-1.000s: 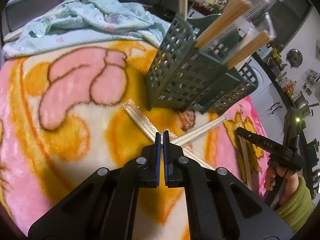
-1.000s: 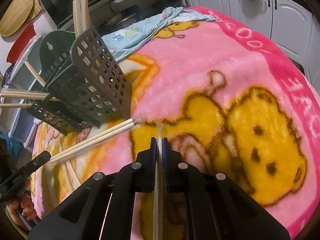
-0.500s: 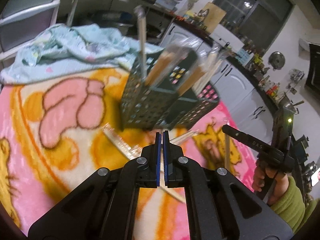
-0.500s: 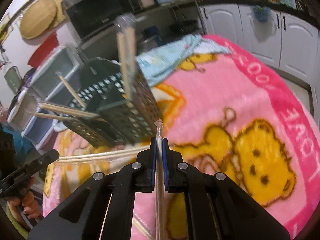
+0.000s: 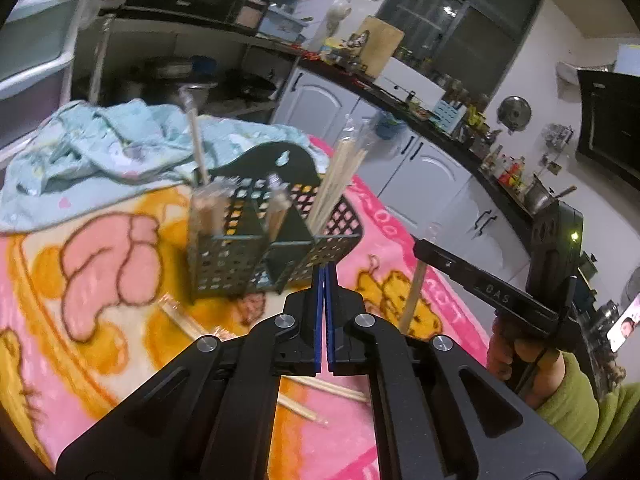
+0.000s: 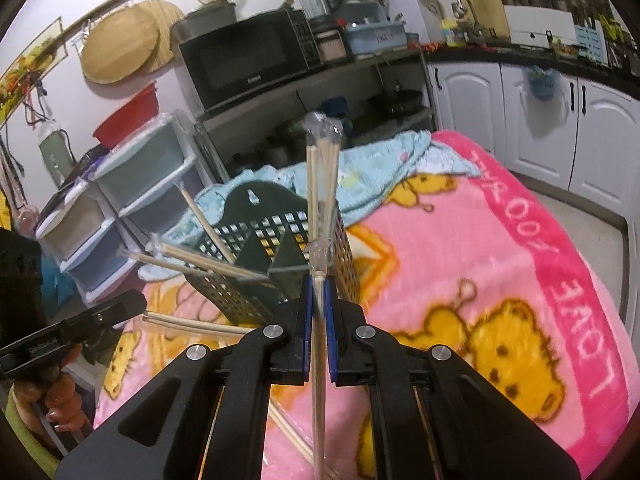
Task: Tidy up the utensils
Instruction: 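Lift the wrapped chopsticks and carry them down toward the green caddy, then lower the held wrapped chopsticks upright into the green caddy with the right gripper, then open both grippers above the caddy to release the chopsticks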
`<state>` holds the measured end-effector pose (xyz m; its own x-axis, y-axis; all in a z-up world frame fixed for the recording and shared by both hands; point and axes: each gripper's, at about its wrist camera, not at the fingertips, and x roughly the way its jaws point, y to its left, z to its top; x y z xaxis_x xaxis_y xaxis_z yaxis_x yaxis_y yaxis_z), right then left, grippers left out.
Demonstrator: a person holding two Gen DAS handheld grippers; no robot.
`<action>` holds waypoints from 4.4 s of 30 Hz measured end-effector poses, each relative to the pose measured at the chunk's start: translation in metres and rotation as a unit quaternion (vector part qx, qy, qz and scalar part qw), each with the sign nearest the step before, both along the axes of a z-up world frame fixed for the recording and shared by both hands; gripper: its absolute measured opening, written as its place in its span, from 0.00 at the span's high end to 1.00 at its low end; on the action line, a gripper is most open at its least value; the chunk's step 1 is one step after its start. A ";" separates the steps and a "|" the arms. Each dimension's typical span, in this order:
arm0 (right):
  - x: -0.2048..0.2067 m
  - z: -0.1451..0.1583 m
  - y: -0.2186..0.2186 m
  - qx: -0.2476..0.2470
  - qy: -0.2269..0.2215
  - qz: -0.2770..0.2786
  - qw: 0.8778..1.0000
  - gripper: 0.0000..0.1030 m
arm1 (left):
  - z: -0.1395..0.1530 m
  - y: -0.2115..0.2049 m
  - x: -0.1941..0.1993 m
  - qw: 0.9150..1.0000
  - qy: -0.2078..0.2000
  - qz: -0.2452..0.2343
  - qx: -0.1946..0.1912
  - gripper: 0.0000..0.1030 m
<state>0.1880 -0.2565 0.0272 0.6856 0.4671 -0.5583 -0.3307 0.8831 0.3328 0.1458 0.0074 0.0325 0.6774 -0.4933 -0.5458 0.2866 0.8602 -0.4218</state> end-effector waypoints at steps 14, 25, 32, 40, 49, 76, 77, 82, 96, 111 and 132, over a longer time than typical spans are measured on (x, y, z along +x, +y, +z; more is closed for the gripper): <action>-0.012 0.023 -0.005 -0.003 -0.042 -0.007 0.999 0.94 | 0.032 -0.026 0.003 0.998 -0.041 -0.035 0.012 1.00; -0.020 0.042 -0.007 0.004 -0.071 -0.008 0.997 0.94 | 0.068 -0.035 0.008 0.996 -0.082 -0.044 0.010 1.00; -0.024 0.060 -0.006 0.010 -0.093 -0.007 0.996 0.94 | 0.103 -0.034 0.008 0.992 -0.120 -0.046 0.006 1.00; -0.022 0.086 -0.003 0.025 -0.121 -0.007 0.992 0.94 | 0.137 -0.023 0.012 0.988 -0.155 -0.025 0.005 1.00; -0.014 0.124 0.009 0.046 -0.171 0.001 0.984 0.94 | 0.162 -0.004 0.018 0.982 -0.186 0.014 0.011 1.00; 0.036 0.130 0.055 0.026 -0.222 0.018 0.975 0.94 | 0.141 0.038 0.042 0.983 -0.163 0.073 0.030 1.00; 0.037 0.129 0.056 0.025 -0.221 0.018 0.975 0.94 | 0.139 0.038 0.043 0.984 -0.160 0.072 0.029 1.00; 0.042 0.118 0.062 0.020 -0.214 0.020 0.976 0.94 | 0.127 0.038 0.047 0.986 -0.149 0.071 0.029 1.00; 0.058 0.079 0.076 -0.002 -0.167 0.023 0.986 0.94 | 0.093 0.035 0.062 0.991 -0.108 0.065 0.036 1.00; 0.062 0.053 0.068 -0.009 -0.109 0.006 0.994 0.66 | 0.069 0.050 0.061 0.993 -0.071 0.093 0.025 0.66; 0.022 0.058 0.032 -0.012 -0.103 -0.012 0.995 0.50 | 0.076 0.075 0.027 0.987 -0.081 0.136 0.000 0.10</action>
<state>0.2098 -0.2247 0.0856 0.7979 0.4368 -0.4154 -0.3677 0.8987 0.2389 0.1726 0.0820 0.1086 0.8633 -0.2811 -0.4191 0.1094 0.9150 -0.3884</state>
